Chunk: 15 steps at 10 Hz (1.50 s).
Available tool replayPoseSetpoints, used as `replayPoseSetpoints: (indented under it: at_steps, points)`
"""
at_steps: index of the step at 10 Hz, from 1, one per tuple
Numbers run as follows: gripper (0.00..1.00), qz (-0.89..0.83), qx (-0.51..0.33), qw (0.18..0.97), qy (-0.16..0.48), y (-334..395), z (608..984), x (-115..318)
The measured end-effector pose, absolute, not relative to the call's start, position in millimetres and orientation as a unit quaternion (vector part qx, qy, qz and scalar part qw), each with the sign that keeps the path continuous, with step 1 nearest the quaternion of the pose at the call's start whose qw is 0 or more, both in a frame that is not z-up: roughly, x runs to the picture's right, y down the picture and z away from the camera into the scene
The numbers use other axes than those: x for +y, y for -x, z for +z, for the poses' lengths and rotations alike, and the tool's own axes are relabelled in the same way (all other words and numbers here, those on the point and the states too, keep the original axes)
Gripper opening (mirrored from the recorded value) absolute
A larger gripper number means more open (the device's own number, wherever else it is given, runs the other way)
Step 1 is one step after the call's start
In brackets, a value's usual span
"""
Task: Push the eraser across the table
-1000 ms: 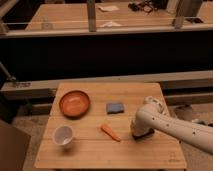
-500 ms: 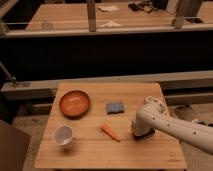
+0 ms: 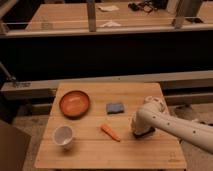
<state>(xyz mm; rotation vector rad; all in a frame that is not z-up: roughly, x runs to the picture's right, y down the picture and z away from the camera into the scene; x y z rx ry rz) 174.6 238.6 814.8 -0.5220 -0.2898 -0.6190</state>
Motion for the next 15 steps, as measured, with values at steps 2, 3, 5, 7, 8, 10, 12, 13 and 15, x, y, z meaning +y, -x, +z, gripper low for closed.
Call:
replayPoseSetpoints:
  at_steps: [2, 3, 5, 7, 8, 10, 12, 13, 15]
  points:
    - [0.03, -0.299, -0.14, 0.911, 0.247, -176.6, 818.3, 234.8]
    - [0.03, -0.3, -0.14, 0.911, 0.245, -177.1, 819.0, 233.7]
    - [0.03, -0.3, -0.139, 0.912, 0.241, -177.5, 820.4, 231.3]
    - [0.03, -0.302, -0.137, 0.913, 0.238, -177.1, 824.0, 226.2]
    - [0.03, -0.302, -0.137, 0.913, 0.237, -176.8, 824.9, 224.7]
    - [0.03, -0.303, -0.136, 0.914, 0.233, -177.3, 827.3, 221.1]
    - [0.03, -0.303, -0.135, 0.915, 0.23, -177.8, 829.1, 217.9]
    - [0.03, -0.303, -0.134, 0.916, 0.227, -178.1, 830.4, 214.9]
    - [0.03, -0.304, -0.133, 0.916, 0.224, -177.7, 832.6, 211.4]
